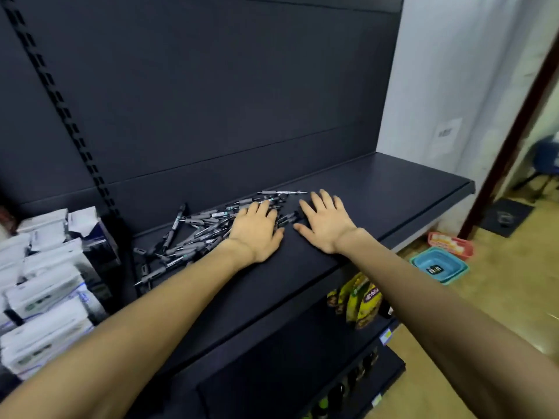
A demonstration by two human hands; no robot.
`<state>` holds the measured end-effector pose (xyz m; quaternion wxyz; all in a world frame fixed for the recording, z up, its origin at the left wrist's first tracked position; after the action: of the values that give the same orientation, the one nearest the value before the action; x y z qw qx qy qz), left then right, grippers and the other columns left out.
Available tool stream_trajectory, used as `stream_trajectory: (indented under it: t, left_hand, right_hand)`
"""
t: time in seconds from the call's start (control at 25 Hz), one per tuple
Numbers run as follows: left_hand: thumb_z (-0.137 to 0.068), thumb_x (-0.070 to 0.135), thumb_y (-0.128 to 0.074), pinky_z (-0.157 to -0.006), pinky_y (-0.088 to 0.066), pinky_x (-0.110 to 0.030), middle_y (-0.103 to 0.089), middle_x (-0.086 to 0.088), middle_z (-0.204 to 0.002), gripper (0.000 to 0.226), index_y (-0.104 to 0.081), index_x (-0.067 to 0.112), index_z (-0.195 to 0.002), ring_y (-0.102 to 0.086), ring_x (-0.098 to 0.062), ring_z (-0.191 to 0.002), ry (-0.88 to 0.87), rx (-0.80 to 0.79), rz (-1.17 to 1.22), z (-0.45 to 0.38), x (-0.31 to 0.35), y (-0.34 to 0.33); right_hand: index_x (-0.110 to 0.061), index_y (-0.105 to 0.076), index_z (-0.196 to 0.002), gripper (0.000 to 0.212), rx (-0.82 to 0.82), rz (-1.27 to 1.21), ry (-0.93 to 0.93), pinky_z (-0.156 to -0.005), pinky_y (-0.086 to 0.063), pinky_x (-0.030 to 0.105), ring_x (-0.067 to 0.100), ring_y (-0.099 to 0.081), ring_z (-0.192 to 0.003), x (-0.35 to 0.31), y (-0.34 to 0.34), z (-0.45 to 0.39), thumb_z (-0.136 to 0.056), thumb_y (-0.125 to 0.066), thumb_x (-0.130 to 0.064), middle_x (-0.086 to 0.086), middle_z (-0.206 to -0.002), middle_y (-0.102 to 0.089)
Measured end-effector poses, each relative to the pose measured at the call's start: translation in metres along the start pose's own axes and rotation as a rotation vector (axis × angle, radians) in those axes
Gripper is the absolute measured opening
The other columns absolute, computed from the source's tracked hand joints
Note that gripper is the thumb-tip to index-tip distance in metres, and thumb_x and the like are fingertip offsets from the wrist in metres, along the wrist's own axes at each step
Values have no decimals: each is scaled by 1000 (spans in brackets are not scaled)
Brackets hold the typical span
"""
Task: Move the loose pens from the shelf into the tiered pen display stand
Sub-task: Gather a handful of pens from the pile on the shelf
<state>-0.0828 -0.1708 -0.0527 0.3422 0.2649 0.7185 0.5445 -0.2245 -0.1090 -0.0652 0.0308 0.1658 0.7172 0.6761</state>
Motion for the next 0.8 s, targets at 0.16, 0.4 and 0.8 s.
stream_trajectory:
  t: [0.16, 0.4, 0.8]
  left_hand:
    - [-105, 54, -34, -111, -32, -43, -45, -8, -150, 55, -56, 17, -139, -41, -30, -135, -35, -28, -118, -29, 13, -6]
    - [-104, 56, -35, -111, -34, -42, -47, -7, -147, 57, -51, 16, -141, -46, -30, -133, 141, -92, -106, -46, 10, -10]
    - [-88, 84, -36, -123, -23, -43, -26, -9, -167, 105, -18, 10, -162, -25, -30, -153, 395, -256, 21, -33, -29, -10]
  right_hand:
    - [-18, 8, -163, 90, 61, 137, 200, -125, 0, 56, 34, 12, -157, 21, 0, -37, -96, -8, -75, 15, -170, 11]
    - [-19, 5, -164, 77, 18, -46, 292, -125, 4, 55, 30, 13, -157, 38, -15, -75, -103, -13, -63, 12, -170, 11]
    - [-13, -12, -163, 65, 77, -300, 338, -127, -2, 51, 30, 3, -158, 41, -16, -90, -108, -23, -46, 11, -171, -6]
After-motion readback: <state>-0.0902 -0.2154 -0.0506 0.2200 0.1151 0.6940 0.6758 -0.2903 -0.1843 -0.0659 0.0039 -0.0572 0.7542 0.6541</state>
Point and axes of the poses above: each hand's wrist, its own z-axis away from the middle knuckle, its own y-axis out of the back of the hand, x = y × z, the point moved 7 cm from there along -z, towards the middle knuckle
